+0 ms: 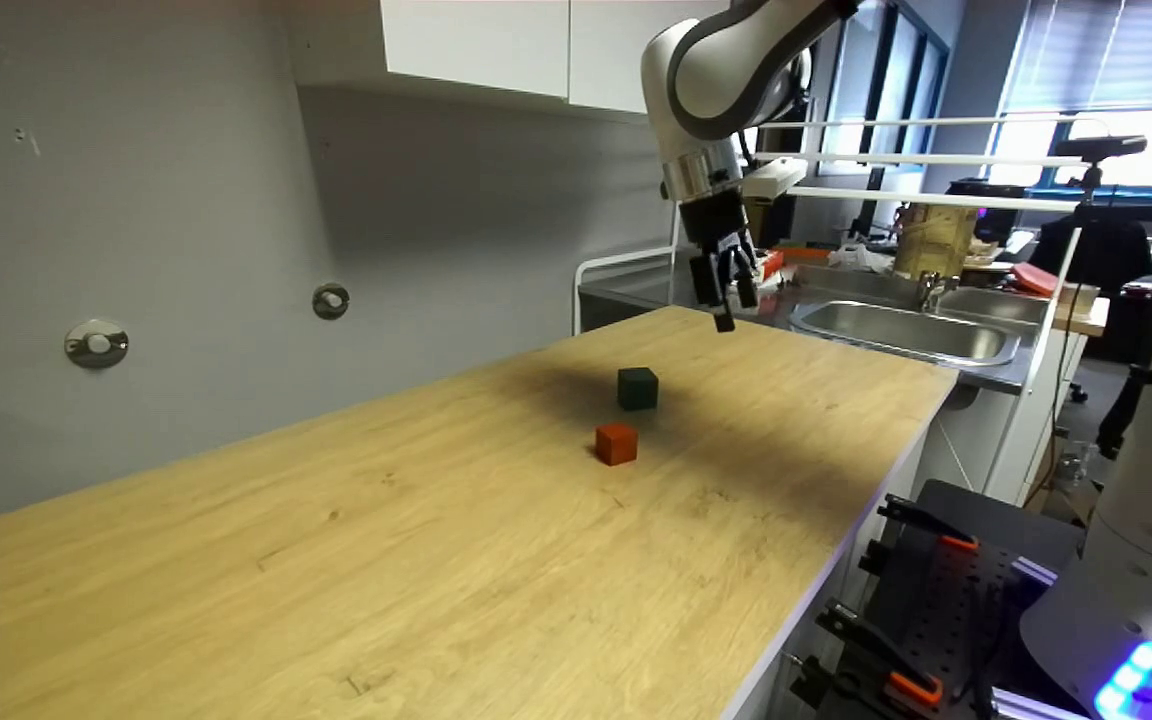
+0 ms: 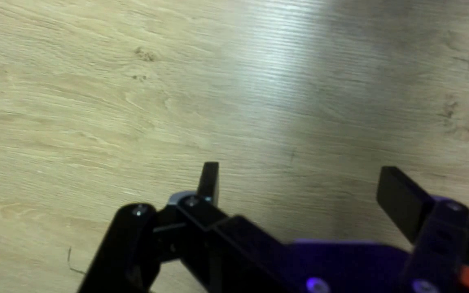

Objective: Put the orange block on the green block

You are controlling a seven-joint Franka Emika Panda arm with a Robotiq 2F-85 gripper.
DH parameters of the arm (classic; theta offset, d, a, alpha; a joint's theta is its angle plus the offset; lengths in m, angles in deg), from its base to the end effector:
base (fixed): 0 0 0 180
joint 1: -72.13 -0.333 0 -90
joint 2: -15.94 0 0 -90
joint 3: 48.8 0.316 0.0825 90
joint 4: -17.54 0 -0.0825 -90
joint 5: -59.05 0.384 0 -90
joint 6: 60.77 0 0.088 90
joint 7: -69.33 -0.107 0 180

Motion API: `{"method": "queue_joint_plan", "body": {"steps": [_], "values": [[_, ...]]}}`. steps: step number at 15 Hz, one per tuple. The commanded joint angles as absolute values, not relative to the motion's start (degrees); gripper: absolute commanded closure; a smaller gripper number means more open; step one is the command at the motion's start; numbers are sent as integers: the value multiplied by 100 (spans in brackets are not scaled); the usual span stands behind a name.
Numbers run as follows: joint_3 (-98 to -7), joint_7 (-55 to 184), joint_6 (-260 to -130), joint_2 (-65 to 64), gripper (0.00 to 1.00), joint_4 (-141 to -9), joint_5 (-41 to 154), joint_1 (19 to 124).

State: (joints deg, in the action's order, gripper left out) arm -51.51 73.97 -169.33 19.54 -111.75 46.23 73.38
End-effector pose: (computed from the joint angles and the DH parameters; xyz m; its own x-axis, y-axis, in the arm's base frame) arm 0.4739 -0.0492 0.3698 0.9455 0.0852 -0.3142 0.1388 -0.9785 0.1524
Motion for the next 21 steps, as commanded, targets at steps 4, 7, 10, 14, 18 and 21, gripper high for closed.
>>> {"method": "queue_joint_plan", "body": {"steps": [4, 7, 10, 14, 18, 21], "values": [[-4884, 6596, -16640, 558, 0, -9950, 5410, 7127], [-4750, 6333, -16607, 49, 0, -9506, 5559, 6947], [-4671, 6308, -16549, -434, 0, -9130, 5572, 6806], [-4651, 6271, -16362, -1129, 0, -8704, 5757, 6734], [-4618, 6239, -16030, -1669, 0, -8241, 5986, 6691], [-4579, 6160, -15743, -1894, 0, -7910, 6146, 6611]]}}
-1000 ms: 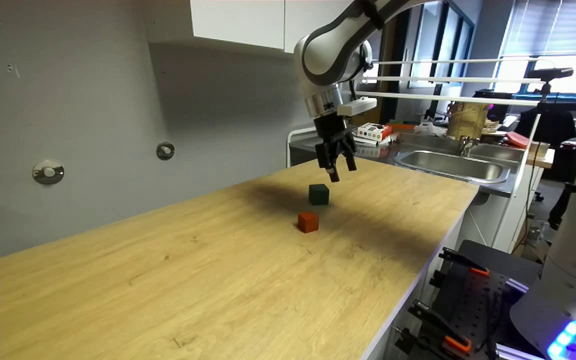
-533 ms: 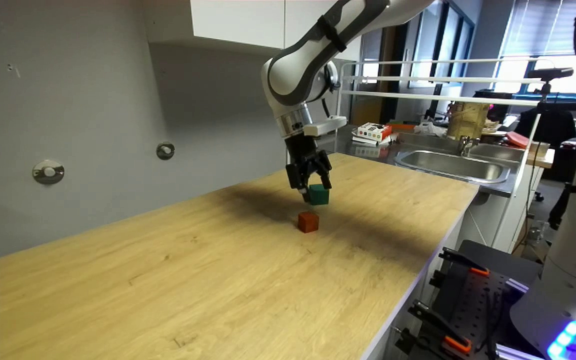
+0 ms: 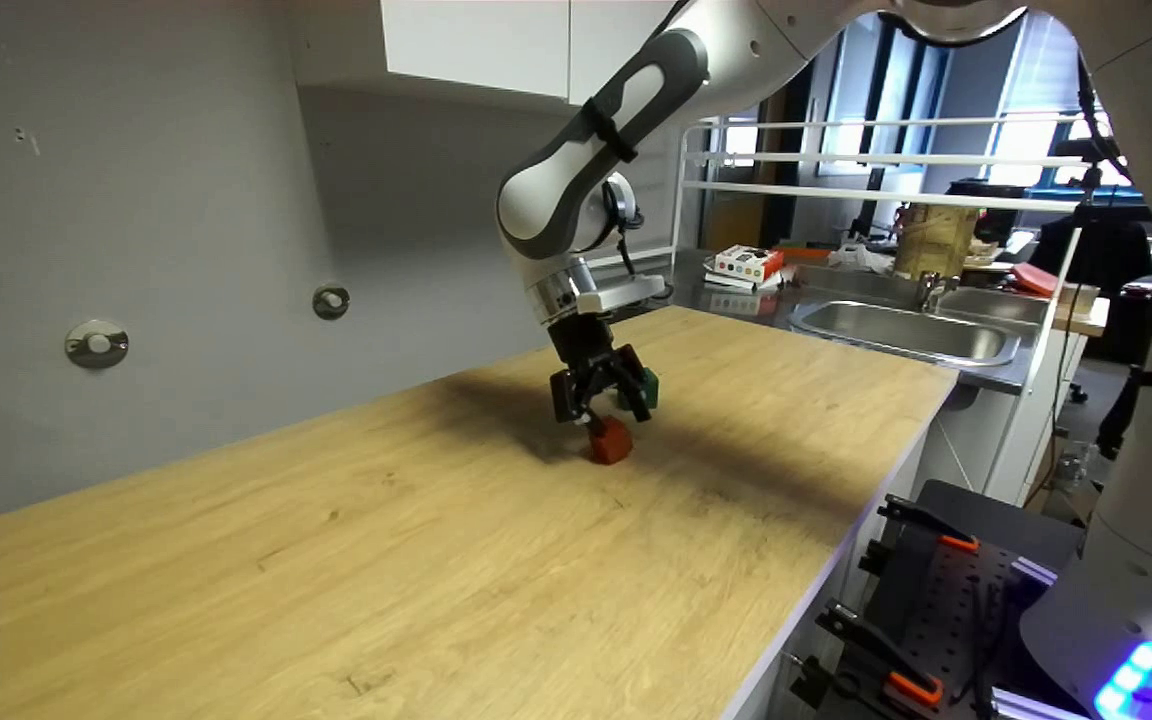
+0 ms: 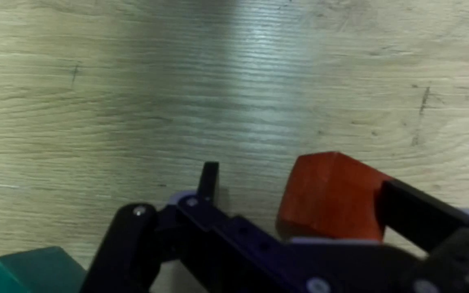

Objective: Put the orange block on the green block

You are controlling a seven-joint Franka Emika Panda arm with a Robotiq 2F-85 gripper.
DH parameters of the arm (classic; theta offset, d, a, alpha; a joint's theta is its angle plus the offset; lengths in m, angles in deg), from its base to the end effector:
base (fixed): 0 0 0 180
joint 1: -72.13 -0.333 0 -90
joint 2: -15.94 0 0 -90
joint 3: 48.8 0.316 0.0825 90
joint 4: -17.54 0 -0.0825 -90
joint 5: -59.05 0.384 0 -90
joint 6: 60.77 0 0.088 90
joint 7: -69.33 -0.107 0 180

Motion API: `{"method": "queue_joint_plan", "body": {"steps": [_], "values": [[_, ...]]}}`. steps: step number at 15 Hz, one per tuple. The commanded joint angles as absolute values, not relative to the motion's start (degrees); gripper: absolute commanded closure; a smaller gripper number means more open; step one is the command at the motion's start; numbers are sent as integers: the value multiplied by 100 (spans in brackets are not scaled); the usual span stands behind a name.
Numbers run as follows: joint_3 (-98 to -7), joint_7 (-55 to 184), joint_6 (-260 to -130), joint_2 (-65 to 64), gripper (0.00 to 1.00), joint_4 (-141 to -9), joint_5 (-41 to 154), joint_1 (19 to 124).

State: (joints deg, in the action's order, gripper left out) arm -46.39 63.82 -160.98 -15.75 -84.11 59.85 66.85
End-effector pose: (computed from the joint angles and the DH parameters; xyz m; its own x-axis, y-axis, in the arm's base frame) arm 0.5821 0.0787 0.2176 0.8371 0.0206 -0.5467 0.0378 -0.9991 0.0203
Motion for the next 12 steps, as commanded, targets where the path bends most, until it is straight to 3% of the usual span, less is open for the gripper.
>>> {"method": "queue_joint_plan", "body": {"steps": [1, 5, 6, 8, 12], "values": [[-4575, 6122, -15677, -1950, 0, -7811, 6175, 6574], [-4579, 5979, -15492, -2055, 0, -7523, 6215, 6453], [-4593, 5966, -15456, -2089, 20, -7460, 6217, 6449], [-4617, 5955, -15400, -2165, 31, -7362, 6222, 6467], [-4687, 5991, -15369, -2359, 64, -7309, 6221, 6573]]}}
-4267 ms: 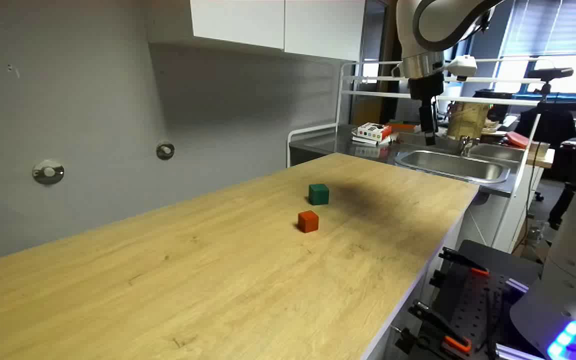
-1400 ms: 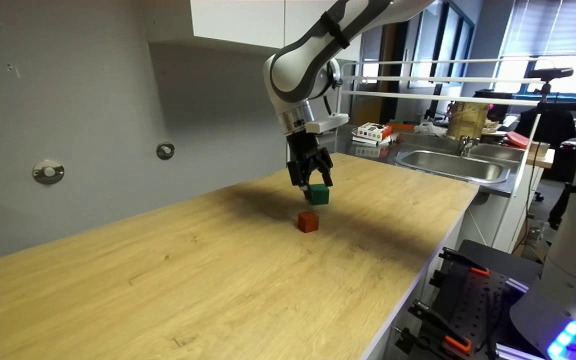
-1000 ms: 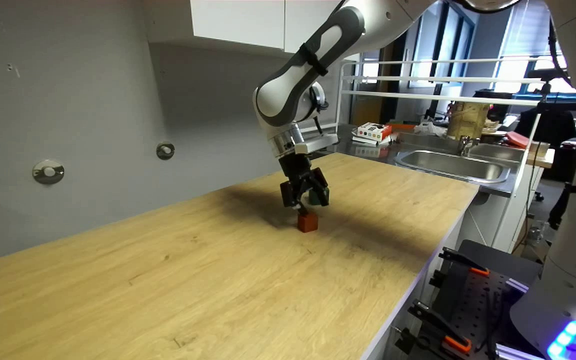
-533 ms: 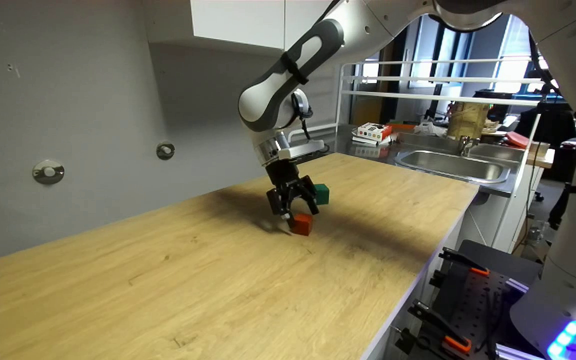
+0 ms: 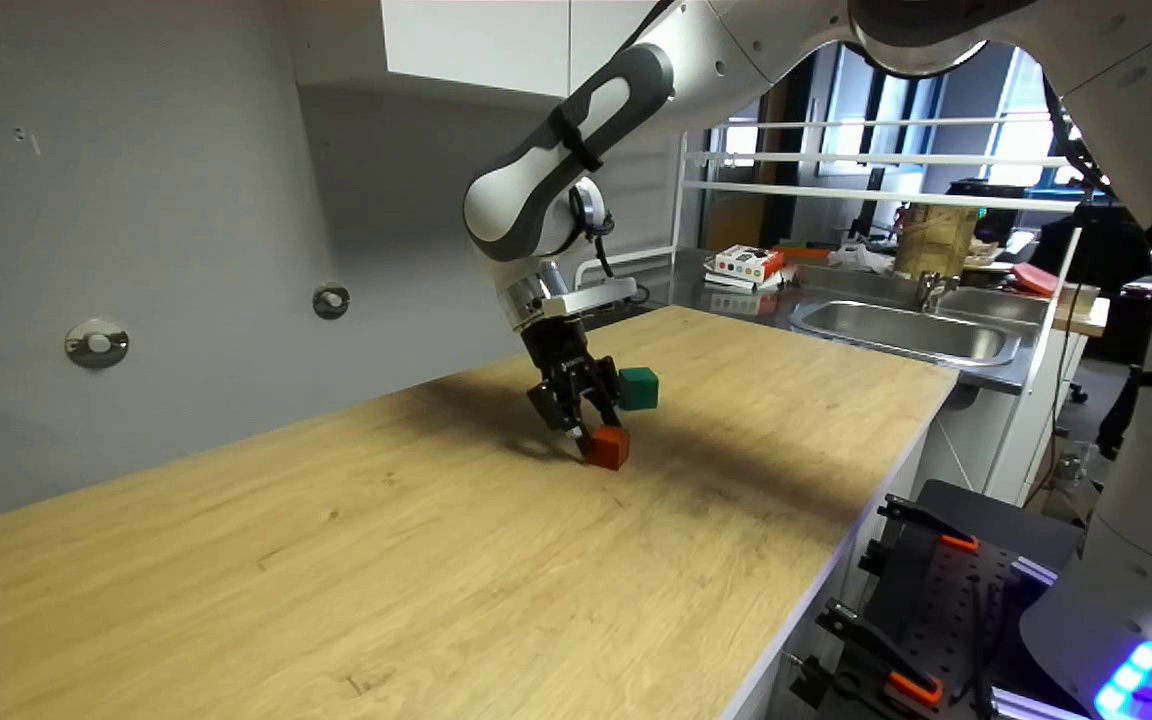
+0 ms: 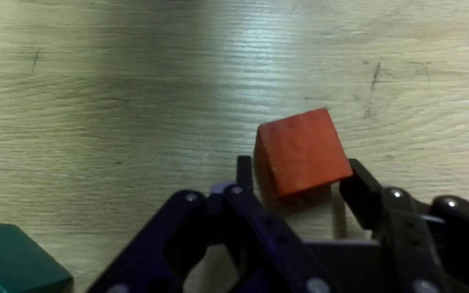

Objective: Put the orange block on the green block

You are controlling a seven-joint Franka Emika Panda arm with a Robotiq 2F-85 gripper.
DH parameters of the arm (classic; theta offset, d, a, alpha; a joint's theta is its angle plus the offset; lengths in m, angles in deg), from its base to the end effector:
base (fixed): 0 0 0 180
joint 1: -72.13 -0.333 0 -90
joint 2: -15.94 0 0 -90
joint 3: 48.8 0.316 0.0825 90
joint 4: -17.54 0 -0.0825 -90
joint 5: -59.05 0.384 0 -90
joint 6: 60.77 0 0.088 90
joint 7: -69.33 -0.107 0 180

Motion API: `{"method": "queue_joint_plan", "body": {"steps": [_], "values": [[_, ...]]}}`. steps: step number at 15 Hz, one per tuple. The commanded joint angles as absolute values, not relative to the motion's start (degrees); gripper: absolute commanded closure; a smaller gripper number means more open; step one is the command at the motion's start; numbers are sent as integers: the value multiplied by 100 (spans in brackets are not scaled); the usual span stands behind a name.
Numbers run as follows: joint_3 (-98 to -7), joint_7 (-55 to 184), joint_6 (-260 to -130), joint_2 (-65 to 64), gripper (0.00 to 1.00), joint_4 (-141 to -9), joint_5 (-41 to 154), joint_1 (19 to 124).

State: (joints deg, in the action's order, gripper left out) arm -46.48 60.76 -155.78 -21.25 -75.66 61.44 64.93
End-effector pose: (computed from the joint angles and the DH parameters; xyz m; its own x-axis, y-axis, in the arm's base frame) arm 0.6038 0.1034 0.2111 0.8141 -0.0104 -0.5806 0.0091 -0.9995 0.0306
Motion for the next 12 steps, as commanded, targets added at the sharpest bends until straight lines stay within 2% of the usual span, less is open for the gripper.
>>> {"method": "queue_joint_plan", "body": {"steps": [1, 2, 3, 12], "values": [[-4712, 5994, -15362, -2427, 71, -7279, 6215, 6603], [-4729, 6001, -15353, -2459, 80, -7298, 6219, 6631], [-4734, 6006, -15275, -2472, 82, -7260, 6243, 6661], [-4803, 6033, -15237, -1889, 82, -7372, 6091, 6691]]}}
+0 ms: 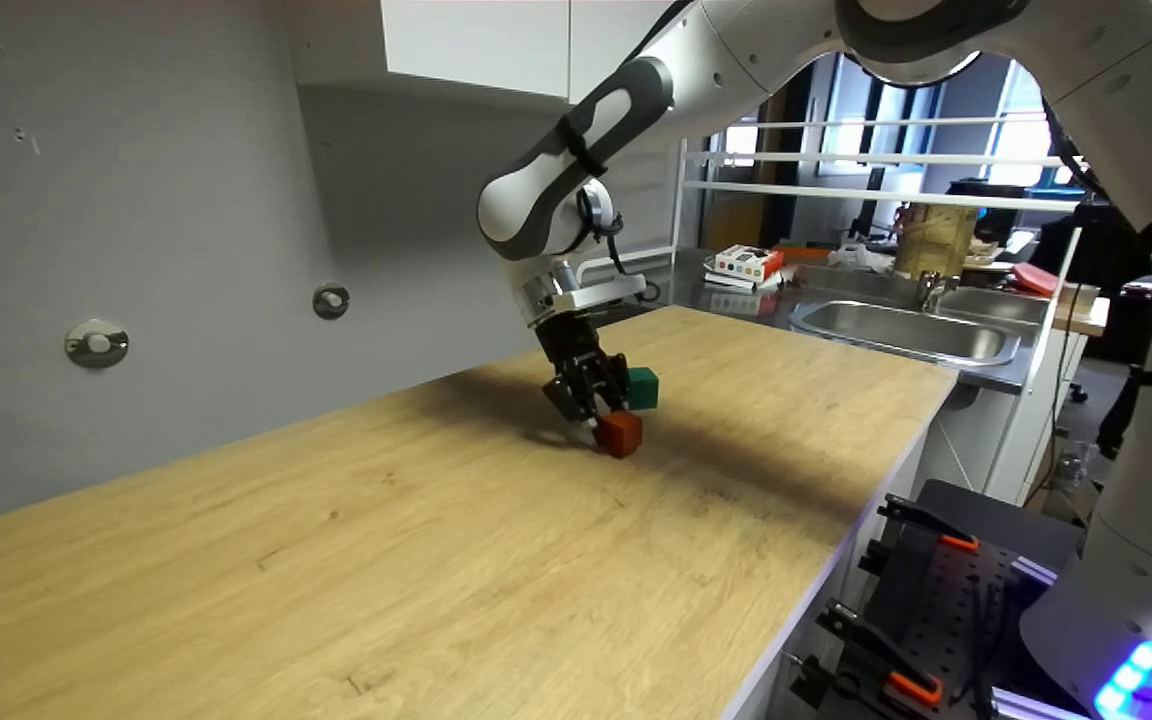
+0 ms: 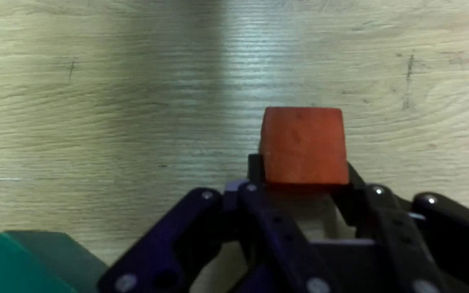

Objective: Put the orange block on the green block

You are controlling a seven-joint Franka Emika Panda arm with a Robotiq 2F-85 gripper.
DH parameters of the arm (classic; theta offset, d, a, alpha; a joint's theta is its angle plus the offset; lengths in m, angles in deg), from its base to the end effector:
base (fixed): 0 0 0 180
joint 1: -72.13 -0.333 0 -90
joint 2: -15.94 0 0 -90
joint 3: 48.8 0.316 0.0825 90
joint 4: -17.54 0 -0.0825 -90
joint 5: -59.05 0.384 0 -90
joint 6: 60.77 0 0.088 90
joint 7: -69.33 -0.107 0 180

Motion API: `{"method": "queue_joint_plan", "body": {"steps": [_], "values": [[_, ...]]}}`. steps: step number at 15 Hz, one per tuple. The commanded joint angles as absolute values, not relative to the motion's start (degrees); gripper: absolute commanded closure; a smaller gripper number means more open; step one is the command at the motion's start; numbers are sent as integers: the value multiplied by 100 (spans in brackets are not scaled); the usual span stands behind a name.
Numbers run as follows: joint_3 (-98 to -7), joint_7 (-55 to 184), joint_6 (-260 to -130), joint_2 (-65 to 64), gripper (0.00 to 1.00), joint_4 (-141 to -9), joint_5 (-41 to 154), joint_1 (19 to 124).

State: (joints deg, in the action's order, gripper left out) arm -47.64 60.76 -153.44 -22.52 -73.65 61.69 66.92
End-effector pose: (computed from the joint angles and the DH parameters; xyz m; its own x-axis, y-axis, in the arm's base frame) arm 0.6113 0.0719 0.2094 0.7964 -0.0589 -0.6019 -0.0420 -0.9982 0.0421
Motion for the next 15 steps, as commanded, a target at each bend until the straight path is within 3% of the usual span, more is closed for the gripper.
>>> {"method": "queue_joint_plan", "body": {"steps": [1, 15], "values": [[-4818, 6047, -15214, -1796, 82, -7349, 6068, 6702], [-5217, 6984, -15102, -1292, 82, -6775, 5749, 7616]]}}
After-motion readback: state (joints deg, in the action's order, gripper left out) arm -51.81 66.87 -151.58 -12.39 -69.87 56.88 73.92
